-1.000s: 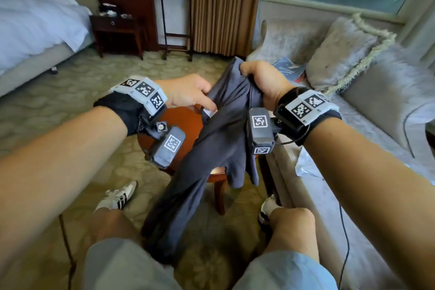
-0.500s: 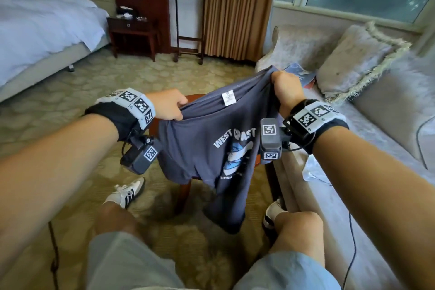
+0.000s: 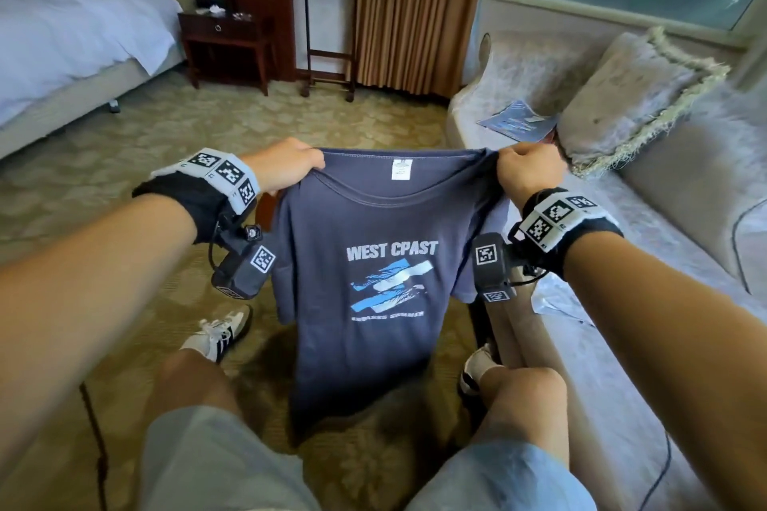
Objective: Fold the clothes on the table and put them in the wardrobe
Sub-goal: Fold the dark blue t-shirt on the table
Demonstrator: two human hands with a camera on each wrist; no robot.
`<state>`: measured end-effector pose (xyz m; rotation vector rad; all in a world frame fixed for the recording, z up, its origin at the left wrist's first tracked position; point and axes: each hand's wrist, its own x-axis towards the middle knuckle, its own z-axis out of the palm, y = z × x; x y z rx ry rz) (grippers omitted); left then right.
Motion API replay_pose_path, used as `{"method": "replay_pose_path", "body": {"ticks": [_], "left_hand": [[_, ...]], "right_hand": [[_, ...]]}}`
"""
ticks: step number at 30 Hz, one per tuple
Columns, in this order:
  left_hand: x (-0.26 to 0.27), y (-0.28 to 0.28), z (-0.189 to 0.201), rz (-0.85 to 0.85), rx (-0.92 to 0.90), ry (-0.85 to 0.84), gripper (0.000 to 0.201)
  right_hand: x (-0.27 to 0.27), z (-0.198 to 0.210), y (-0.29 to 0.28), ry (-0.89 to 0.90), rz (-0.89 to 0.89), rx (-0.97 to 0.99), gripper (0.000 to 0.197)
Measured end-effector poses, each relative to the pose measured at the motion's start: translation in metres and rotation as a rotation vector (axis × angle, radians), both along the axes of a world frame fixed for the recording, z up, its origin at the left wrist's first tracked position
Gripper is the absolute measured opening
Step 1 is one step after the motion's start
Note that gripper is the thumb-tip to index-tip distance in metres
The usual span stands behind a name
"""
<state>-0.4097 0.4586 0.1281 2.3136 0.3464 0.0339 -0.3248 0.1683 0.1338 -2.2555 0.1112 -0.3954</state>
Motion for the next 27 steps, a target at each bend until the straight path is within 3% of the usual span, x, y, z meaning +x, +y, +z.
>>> {"method": "replay_pose_path", "body": {"ticks": [4, 9, 12, 15, 21, 27], "left_hand": [[-0.004, 0.010, 0.002, -0.088, 0.084, 0.022, 0.025], [-0.004, -0.005, 0.008, -0.103, 0.078, 0.039, 0.024], [0.003, -0.020, 0.009, -0.122, 0.047, 0.037, 0.030], [0.008, -0.028, 0.015, -0.128, 0.010, 0.025, 0.037], [0.015, -0.026, 0.032, -0.072, -0.195, -0.037, 0.036], [0.024, -0.029, 0.037, 0.009, -0.262, -0.060, 0.031]], "right_hand": [[0.004, -0.002, -0.019, 0.068, -0.005, 0.118, 0.025], [0.007, -0.017, -0.003, 0.324, 0.243, 0.099, 0.020], [-0.005, -0.032, 0.027, 0.507, 0.497, 0.047, 0.035], [-0.016, -0.050, 0.053, 0.602, 0.616, -0.002, 0.041], [-0.023, -0.093, 0.069, 0.799, 0.750, 0.008, 0.026], [-0.024, -0.100, 0.078, 0.808, 0.855, 0.075, 0.026]]}}
